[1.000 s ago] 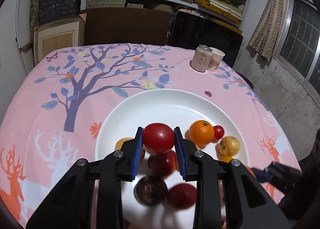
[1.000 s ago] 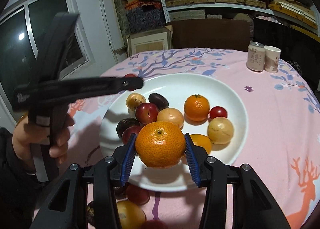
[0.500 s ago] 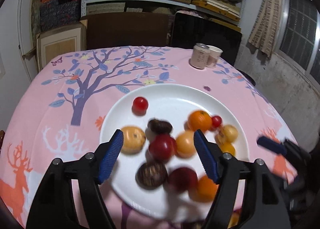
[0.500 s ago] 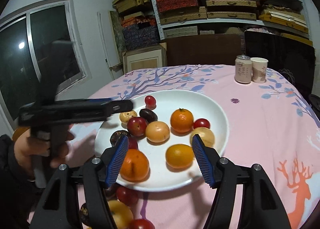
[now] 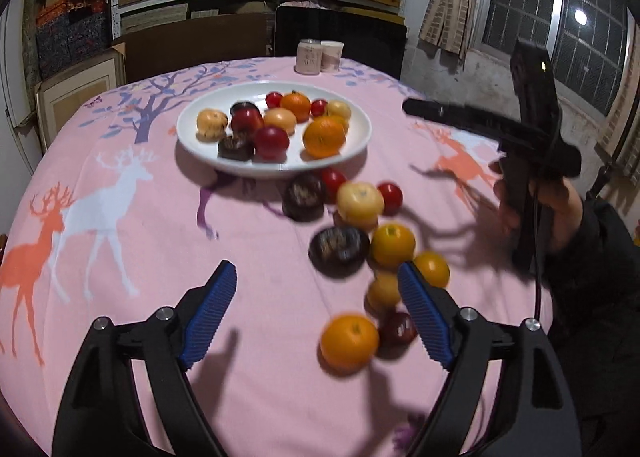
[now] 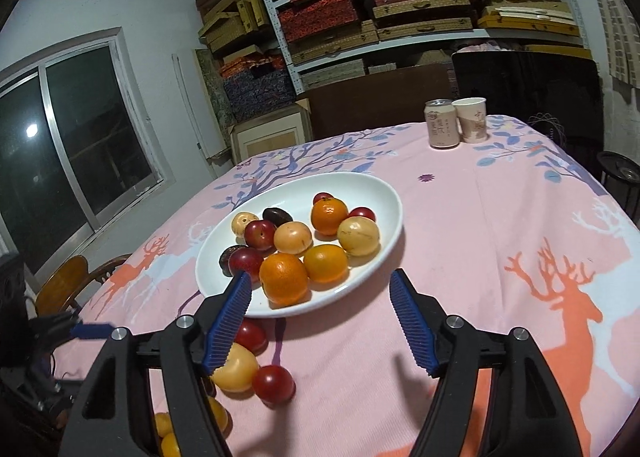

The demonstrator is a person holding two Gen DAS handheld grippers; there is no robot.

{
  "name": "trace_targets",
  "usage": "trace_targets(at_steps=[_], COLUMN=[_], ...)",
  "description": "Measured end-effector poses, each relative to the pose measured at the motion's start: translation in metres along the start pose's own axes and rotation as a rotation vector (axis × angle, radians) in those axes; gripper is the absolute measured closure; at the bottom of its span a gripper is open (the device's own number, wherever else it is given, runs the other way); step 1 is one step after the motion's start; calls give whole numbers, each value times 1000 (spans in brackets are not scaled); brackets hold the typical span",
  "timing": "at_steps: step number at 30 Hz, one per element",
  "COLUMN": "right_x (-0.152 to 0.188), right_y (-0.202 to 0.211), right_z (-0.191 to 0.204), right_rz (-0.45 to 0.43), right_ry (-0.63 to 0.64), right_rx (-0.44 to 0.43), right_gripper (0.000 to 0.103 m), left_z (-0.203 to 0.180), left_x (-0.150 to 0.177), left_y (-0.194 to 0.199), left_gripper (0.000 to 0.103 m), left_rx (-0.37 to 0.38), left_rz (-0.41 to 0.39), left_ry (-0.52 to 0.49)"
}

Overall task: Organize fruits
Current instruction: 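Grasp an orange with the left tool while the right tool grasps a yellow orange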

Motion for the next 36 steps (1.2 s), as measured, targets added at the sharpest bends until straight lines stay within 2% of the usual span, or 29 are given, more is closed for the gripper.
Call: trace_targets(at_steps=[3, 8, 10, 12, 13, 14, 17, 18, 19, 20, 27, 29, 31, 36], right_x=[5, 12, 13, 17, 20, 26, 46, 53, 60, 65, 77, 79, 82, 86], right_y=[2, 16, 22, 28, 29, 26, 24, 23, 24, 25, 34, 31, 23, 15], right_z=[-1, 1, 0, 0, 1, 4, 24, 32, 38, 43, 63, 67, 73, 90], right_rz=[14, -2, -4, 17, 44, 100, 207, 236, 257, 268, 288, 306, 341, 358], right_ry=[-4, -4, -16, -39, -51, -58, 20, 52, 77, 96, 154, 155, 158, 182], right_rx=[5, -7, -9, -17, -32, -59, -93, -100, -109, -114, -144, -138, -130, -134], right_gripper=[29, 29, 29, 29, 29, 29, 29, 29, 29, 29, 30, 33, 46, 50], left_z=[-2, 3, 0, -9, -16, -21, -24, -23, -22, -22, -4, 1, 3, 4], left_x=[15, 30, 32, 33, 34, 36, 34, 34, 34, 34, 34, 34, 34, 36], left_y=[-2, -17, -14, -13, -15, -21, -24, -23, -23, -24, -19, -18, -18, -17], left_gripper=[22, 28, 28, 29, 33, 42, 52, 56, 66, 69, 69, 69, 69, 69], left_rx=[-29, -24, -61, -137, -172, -185, -171, -146, -123, -113, -109, -137, -152, -171], left_rz=[26, 85, 60, 31, 35, 64, 73, 75, 72, 72, 38, 35, 43, 44], left_ry=[0, 68, 56, 0, -42, -74, -90, -83, -72, -65, 53, 88, 98, 103])
Point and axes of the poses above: each gripper's, at about its wrist camera, not at the fingertips, and y roughly against the way its jaws point, z to its left, x to its underside, the point moved 1 cm from there along -y, roughly the way its jaws point, and after that the axes turned 6 degrees about -x, right-handed, at the moved point
